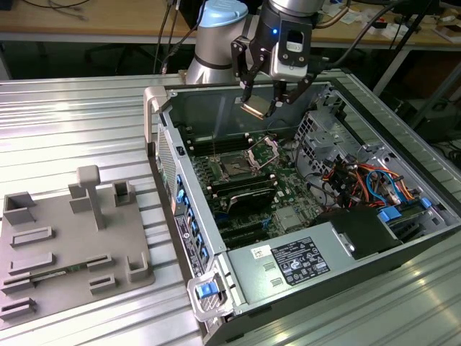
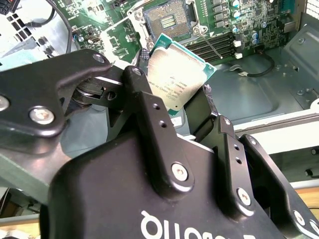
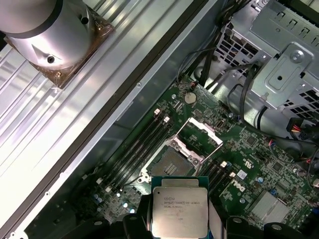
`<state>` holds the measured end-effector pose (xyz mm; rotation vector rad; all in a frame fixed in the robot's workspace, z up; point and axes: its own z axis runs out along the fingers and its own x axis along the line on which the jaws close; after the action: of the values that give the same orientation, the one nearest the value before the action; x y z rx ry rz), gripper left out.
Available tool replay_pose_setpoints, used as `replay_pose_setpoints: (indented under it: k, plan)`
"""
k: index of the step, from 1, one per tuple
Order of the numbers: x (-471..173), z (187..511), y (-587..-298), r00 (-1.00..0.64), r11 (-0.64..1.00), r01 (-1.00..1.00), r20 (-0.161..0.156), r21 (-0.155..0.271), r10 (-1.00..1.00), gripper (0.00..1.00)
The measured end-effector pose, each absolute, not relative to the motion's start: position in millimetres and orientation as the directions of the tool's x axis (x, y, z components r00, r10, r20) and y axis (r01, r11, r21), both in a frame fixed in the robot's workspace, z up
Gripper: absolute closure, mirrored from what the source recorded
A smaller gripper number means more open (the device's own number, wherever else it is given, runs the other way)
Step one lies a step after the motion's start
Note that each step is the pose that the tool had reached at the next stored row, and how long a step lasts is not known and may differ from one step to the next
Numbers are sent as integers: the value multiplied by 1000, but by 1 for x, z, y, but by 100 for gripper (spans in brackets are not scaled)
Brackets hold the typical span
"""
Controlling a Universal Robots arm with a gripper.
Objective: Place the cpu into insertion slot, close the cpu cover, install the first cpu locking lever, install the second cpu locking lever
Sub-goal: 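Place the cpu into insertion slot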
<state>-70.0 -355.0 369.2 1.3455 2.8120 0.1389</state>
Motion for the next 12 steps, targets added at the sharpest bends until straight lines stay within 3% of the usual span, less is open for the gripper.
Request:
replay_pose_setpoints:
  k: [12]
  plan:
    - [-70, 369, -355, -580, 577, 812, 19, 89, 814, 45]
